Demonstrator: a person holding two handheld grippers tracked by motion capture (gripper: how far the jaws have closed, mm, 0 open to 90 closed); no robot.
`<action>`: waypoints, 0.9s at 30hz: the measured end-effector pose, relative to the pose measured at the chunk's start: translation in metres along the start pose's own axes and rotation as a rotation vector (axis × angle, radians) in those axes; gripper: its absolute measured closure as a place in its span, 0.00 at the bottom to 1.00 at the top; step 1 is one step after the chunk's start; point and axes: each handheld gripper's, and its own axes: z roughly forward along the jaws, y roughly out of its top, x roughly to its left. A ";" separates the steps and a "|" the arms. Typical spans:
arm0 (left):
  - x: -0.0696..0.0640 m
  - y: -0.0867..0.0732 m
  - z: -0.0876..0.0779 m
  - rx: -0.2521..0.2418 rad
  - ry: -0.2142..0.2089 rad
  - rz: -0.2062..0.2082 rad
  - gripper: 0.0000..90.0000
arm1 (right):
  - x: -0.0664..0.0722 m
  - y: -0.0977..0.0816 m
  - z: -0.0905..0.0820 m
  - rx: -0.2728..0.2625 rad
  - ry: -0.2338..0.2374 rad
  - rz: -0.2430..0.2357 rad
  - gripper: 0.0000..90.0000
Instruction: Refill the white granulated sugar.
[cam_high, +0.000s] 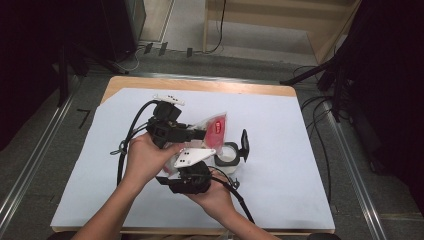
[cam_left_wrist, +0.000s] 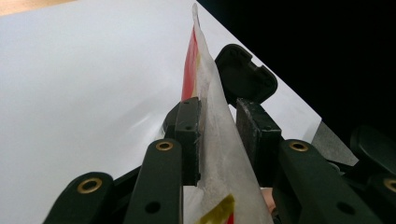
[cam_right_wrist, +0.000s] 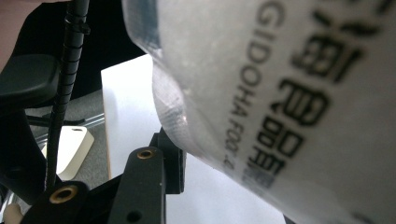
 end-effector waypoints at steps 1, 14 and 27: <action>0.000 0.000 0.001 0.001 0.001 0.001 0.79 | 0.000 0.000 0.000 0.000 -0.002 0.001 0.70; 0.001 0.001 0.002 0.018 0.002 -0.004 0.79 | 0.000 -0.001 0.000 0.001 -0.002 0.014 0.70; 0.001 0.001 0.004 0.024 0.000 0.000 0.79 | 0.000 -0.002 0.000 -0.002 -0.005 0.022 0.70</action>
